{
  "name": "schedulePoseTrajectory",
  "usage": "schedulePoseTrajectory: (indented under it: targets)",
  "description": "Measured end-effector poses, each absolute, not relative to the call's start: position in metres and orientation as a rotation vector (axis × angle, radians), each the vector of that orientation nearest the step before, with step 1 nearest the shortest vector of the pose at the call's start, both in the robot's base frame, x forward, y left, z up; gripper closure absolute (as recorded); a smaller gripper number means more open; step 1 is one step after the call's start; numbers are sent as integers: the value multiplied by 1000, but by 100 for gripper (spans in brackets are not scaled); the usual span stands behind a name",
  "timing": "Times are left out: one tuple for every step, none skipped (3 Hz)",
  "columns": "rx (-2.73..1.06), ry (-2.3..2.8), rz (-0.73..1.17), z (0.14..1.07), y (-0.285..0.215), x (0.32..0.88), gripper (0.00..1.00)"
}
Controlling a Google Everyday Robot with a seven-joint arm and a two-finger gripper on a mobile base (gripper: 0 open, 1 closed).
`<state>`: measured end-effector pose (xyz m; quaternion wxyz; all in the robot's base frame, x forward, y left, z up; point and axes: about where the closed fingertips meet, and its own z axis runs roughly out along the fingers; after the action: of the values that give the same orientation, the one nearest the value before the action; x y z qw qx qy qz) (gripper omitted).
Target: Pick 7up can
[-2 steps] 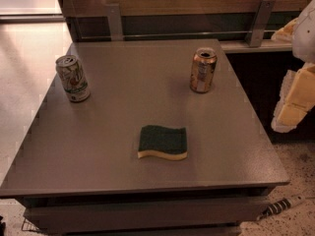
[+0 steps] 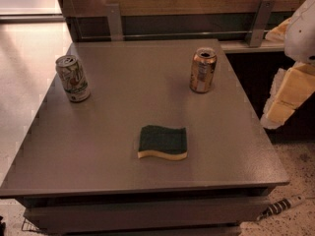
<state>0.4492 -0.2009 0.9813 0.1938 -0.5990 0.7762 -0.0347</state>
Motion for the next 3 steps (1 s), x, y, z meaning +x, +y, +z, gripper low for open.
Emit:
schedulePoseTrajectory:
  targets:
    - [-1578, 2113, 30, 966, -161, 468, 0]
    - [-1484, 1998, 215, 949, -111, 485, 0]
    - [-1380, 1832, 387, 949, -56, 511, 0]
